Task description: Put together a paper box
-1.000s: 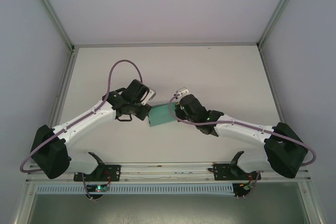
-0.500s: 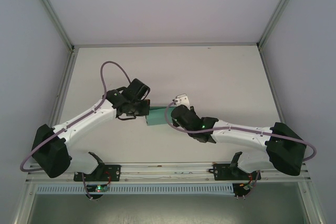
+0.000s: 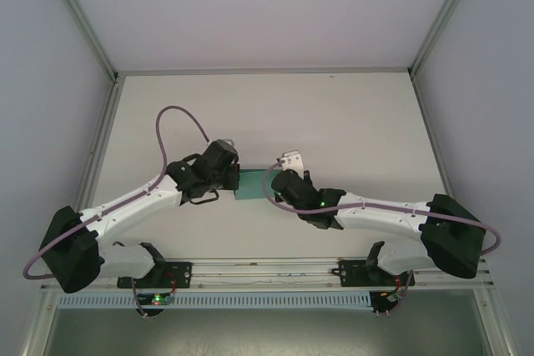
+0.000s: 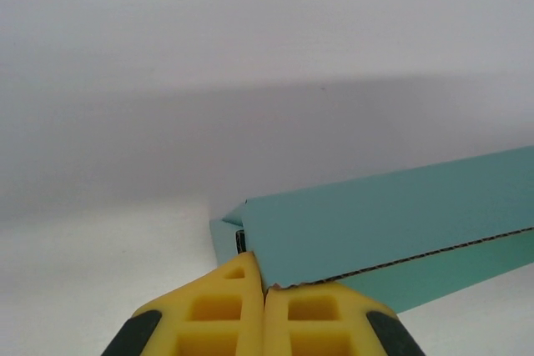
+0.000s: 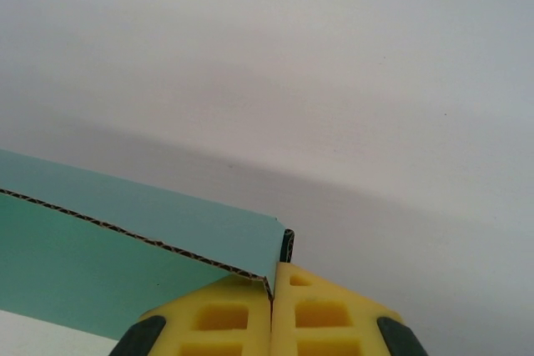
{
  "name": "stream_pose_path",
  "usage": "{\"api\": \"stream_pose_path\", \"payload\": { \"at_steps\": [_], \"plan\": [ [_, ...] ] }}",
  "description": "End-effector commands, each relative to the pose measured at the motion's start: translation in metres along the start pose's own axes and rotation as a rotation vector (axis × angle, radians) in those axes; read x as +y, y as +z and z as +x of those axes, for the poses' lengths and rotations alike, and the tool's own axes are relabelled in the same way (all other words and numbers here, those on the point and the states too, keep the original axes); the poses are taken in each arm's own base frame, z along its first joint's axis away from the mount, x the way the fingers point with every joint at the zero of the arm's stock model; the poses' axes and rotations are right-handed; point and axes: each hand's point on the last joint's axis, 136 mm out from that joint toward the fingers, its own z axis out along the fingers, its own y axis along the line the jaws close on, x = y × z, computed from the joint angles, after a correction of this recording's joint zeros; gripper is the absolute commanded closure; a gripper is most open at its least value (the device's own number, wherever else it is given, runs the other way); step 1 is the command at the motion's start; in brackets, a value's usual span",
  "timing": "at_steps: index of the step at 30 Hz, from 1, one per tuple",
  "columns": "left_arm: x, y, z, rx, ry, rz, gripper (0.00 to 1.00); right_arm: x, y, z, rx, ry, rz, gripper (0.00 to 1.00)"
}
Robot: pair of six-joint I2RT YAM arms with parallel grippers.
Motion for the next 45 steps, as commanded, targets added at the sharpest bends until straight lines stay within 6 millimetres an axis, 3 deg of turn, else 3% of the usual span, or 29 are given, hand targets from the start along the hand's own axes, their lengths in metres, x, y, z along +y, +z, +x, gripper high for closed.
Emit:
{"api": "stream_pose_path", "payload": {
  "at_steps": [1,3,7,12,16,18,22,25,35,39,45],
  "plan": [
    [0.038,0.024,0.083,0.224,0.046,-0.100,1.00,-0.014,0.005,0.049,0.144,-0.077,0.037,1.00],
    [0.042,0.028,0.093,0.214,0.058,-0.096,1.00,-0.014,0.003,0.046,0.133,-0.064,0.031,0.99],
    [0.046,0.034,0.100,0.165,0.085,-0.109,1.00,-0.008,-0.003,0.034,0.098,-0.031,-0.012,0.85],
    [0.044,0.039,0.098,0.134,0.136,-0.134,1.00,-0.002,-0.016,0.007,0.051,0.026,-0.086,0.50],
    [0.034,0.041,0.097,0.117,0.170,-0.117,1.00,0.005,-0.028,-0.020,0.008,0.092,-0.172,0.41],
    [0.033,0.040,0.097,0.106,0.177,-0.114,1.00,0.006,-0.034,-0.032,-0.024,0.118,-0.192,0.29],
    [0.031,0.037,0.093,0.085,0.196,-0.112,1.00,-0.013,-0.034,-0.052,-0.084,0.154,-0.129,0.28],
    [0.032,0.035,0.091,0.075,0.203,-0.120,1.00,-0.025,-0.026,-0.049,-0.057,0.207,-0.107,0.29],
    [0.015,0.031,0.079,0.042,0.260,-0.058,1.00,-0.042,-0.002,0.026,0.126,0.292,-0.062,0.46],
    [0.003,0.023,0.071,0.025,0.297,-0.010,0.87,-0.048,0.001,0.043,0.154,0.312,-0.038,0.49],
    [-0.018,0.001,0.062,-0.004,0.380,0.091,0.64,-0.048,0.003,0.047,0.165,0.319,-0.037,0.51]
  ]
}}
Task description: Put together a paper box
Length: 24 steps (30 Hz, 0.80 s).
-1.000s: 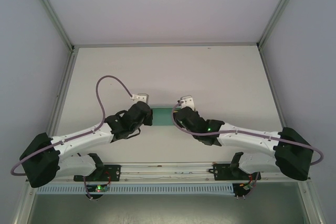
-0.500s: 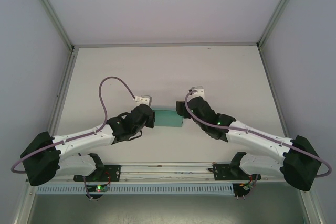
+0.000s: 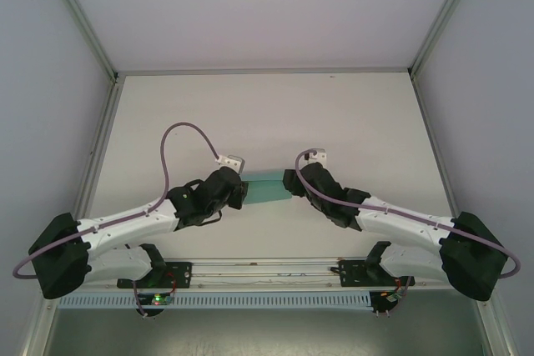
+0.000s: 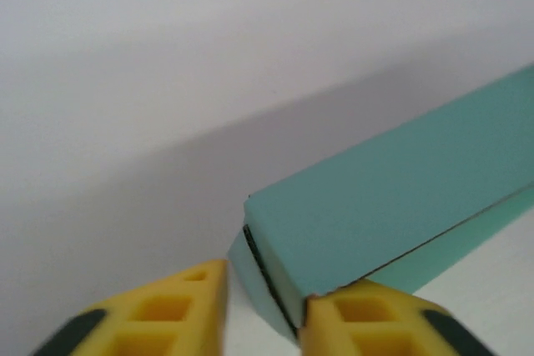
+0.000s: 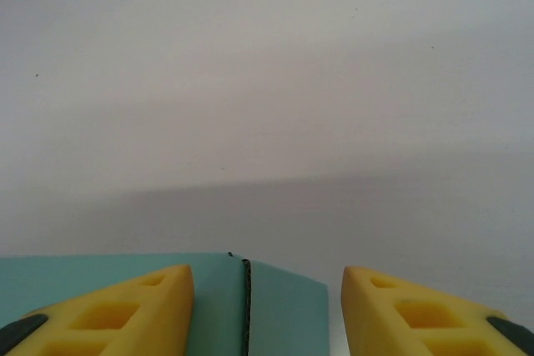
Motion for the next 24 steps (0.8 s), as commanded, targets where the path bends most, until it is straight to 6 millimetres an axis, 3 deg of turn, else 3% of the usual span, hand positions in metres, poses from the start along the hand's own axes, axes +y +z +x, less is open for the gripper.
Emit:
{"api": "stream_pose_path", "payload": {
  "at_steps": [1,4,7,13,16,24],
  "plan": [
    [-0.008,-0.009,0.034,0.149,0.124,0.062,0.62,-0.028,0.007,0.038,0.120,-0.031,0.091,0.52],
    [-0.014,-0.015,0.032,0.153,0.149,0.094,0.49,-0.030,0.010,0.044,0.142,-0.028,0.098,0.54],
    [-0.018,-0.019,0.028,0.163,0.162,0.108,0.46,-0.033,0.012,0.051,0.161,-0.022,0.108,0.55],
    [-0.034,-0.025,0.011,0.152,0.126,0.154,0.12,-0.040,0.014,0.062,0.184,-0.021,0.131,0.59],
    [-0.032,-0.026,0.004,0.147,0.096,0.126,0.00,-0.045,0.013,0.066,0.188,-0.023,0.146,0.61],
    [-0.003,-0.024,-0.011,0.110,-0.160,0.046,0.00,-0.056,0.011,0.073,0.186,-0.031,0.166,0.62]
  ]
}}
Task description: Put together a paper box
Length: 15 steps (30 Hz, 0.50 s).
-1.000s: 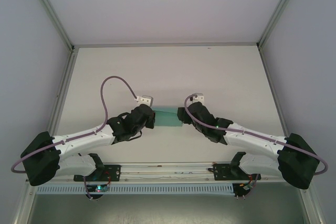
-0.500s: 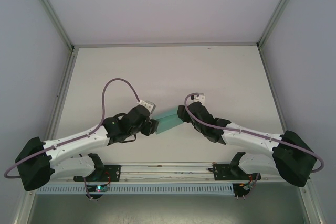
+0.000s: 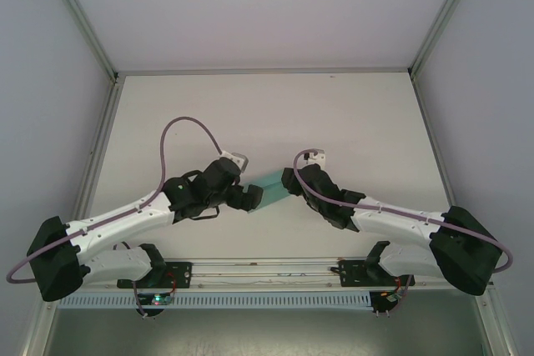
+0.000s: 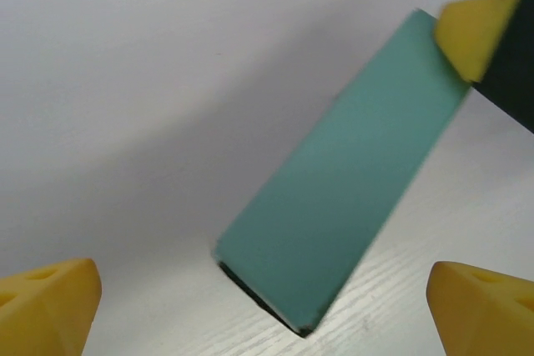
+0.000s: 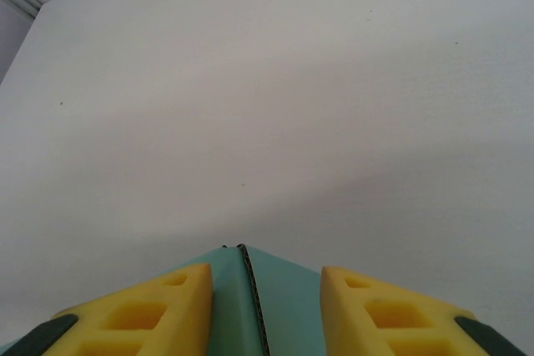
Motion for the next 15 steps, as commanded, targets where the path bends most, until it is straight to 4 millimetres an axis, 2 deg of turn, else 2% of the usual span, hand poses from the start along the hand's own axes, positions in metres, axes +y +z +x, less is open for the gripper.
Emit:
{"api": "stream_pose_path", "payload": {
  "at_steps": [1,5,8,9,12,15],
  "plan": [
    [0.013,-0.001,-0.001,-0.014,-0.128,-0.010,0.00,-0.065,-0.003,0.065,0.209,-0.108,0.203,0.62],
    [0.026,0.007,0.010,0.002,-0.197,-0.014,0.02,-0.066,-0.004,0.067,0.213,-0.101,0.197,0.62],
    [0.021,0.014,0.021,0.016,-0.225,0.052,0.06,-0.068,-0.004,0.067,0.209,-0.098,0.204,0.62],
    [0.022,0.018,0.028,0.029,-0.231,0.059,0.09,-0.068,-0.004,0.067,0.208,-0.096,0.204,0.62],
    [0.038,0.032,0.058,0.069,-0.275,0.029,0.27,-0.072,-0.003,0.067,0.208,-0.105,0.215,0.63],
    [0.048,0.043,0.077,0.061,-0.325,0.033,0.32,-0.078,-0.001,0.071,0.231,-0.122,0.211,0.64]
  ]
}}
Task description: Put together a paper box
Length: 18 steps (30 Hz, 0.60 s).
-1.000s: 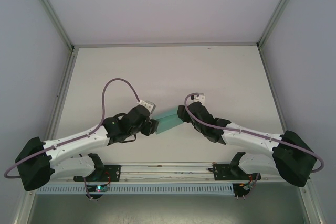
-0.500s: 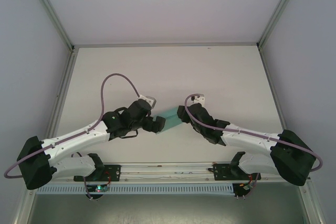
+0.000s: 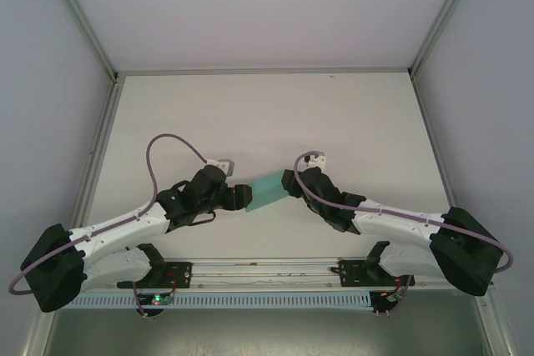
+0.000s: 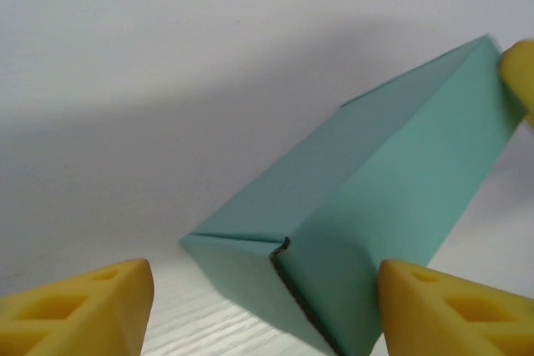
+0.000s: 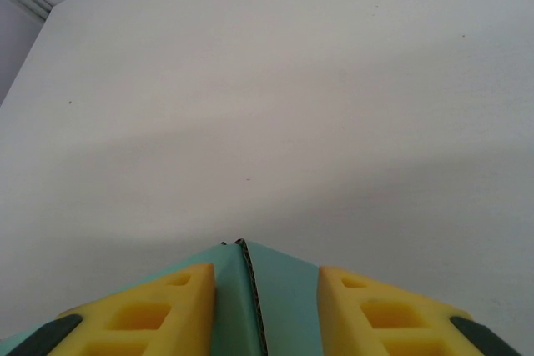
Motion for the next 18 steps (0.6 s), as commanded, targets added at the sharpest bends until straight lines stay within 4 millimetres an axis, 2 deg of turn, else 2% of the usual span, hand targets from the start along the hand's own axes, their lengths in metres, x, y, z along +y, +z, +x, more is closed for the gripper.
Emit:
{"api": "stream_pose_path", "payload": {
  "at_steps": [1,4,6,8,10,12,18],
  "plan": [
    [0.050,0.014,0.044,0.070,-0.088,-0.104,0.35,-0.077,-0.001,0.069,0.251,-0.131,0.216,0.66],
    [0.055,0.021,0.050,0.035,-0.128,-0.062,0.44,-0.080,0.002,0.075,0.279,-0.124,0.173,0.71],
    [0.057,0.023,0.052,0.031,-0.146,-0.054,0.59,-0.079,0.004,0.080,0.298,-0.123,0.134,0.74],
    [0.053,0.026,0.052,0.036,-0.152,-0.023,0.66,-0.080,0.004,0.080,0.303,-0.130,0.134,0.77],
    [0.048,0.027,0.052,0.038,-0.150,0.006,0.80,-0.082,0.003,0.079,0.300,-0.126,0.137,0.84],
    [0.050,0.028,0.052,0.033,-0.161,0.004,0.98,-0.083,0.002,0.079,0.294,-0.117,0.139,0.86],
    [0.054,0.028,0.051,0.027,-0.168,0.006,1.00,-0.085,0.001,0.077,0.281,-0.083,0.135,0.91]
  ]
}}
